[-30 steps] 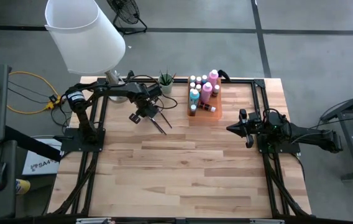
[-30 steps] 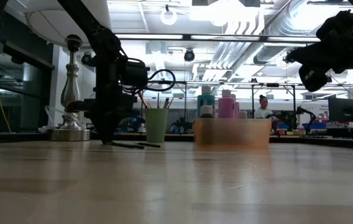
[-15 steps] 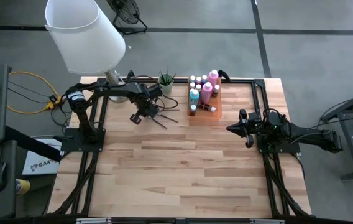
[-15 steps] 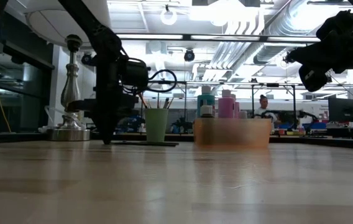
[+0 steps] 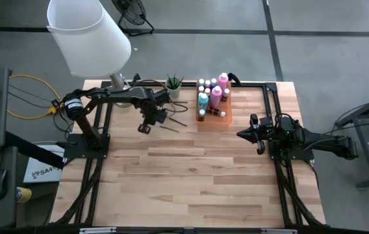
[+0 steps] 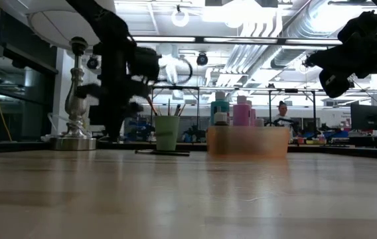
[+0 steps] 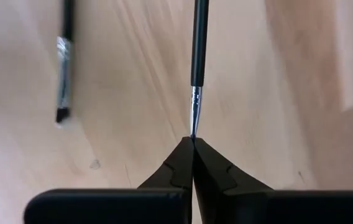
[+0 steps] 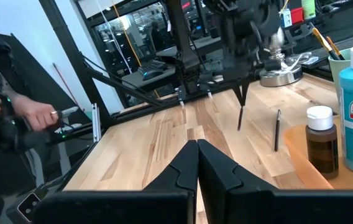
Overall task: Pick & Place Paint Supplies
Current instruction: Put the black paint brush into the green cup
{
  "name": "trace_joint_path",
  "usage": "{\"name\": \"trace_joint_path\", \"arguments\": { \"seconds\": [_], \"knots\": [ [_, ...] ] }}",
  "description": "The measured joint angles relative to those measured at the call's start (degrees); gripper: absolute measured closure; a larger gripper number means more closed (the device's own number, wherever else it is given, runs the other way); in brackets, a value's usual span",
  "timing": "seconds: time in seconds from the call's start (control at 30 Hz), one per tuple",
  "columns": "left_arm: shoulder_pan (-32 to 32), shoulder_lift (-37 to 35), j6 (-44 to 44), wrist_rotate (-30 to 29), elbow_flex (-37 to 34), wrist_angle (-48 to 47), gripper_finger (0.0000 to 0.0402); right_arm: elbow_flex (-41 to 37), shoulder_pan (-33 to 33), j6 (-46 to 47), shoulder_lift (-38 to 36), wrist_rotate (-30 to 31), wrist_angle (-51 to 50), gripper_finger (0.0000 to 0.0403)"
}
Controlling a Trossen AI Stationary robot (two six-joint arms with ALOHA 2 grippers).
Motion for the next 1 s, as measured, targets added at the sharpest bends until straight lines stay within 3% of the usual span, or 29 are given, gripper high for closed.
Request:
{"name": "trace_joint_path", "arguments": {
  "seconds": [0.23, 0.47, 0.7, 0.87, 1.0],
  "knots": [
    [0.1, -4.3, -12.8, 3.9, 4.1, 1.8, 0.0401, 0.0, 0.0, 0.0, 0.0, 0.0, 0.0, 0.0401],
    [1.8, -5.2, -29.3, 16.6, 10.1, 4.2, 0.0401, 0.0, 0.0, 0.0, 0.0, 0.0, 0.0, 0.0401],
    [6.0, -5.2, -50.6, 32.1, 10.5, 15.1, 0.0401, 0.0, 0.0, 0.0, 0.0, 0.0, 0.0, 0.0401],
    [7.9, -5.2, -63.7, 38.2, 10.5, 24.5, 0.0401, 0.0, 0.0, 0.0, 0.0, 0.0, 0.0, 0.0401],
    [8.2, -5.2, -69.2, 41.2, 10.5, 29.2, 0.0401, 0.0, 0.0, 0.0, 0.0, 0.0, 0.0, 0.0401]
  ]
}}
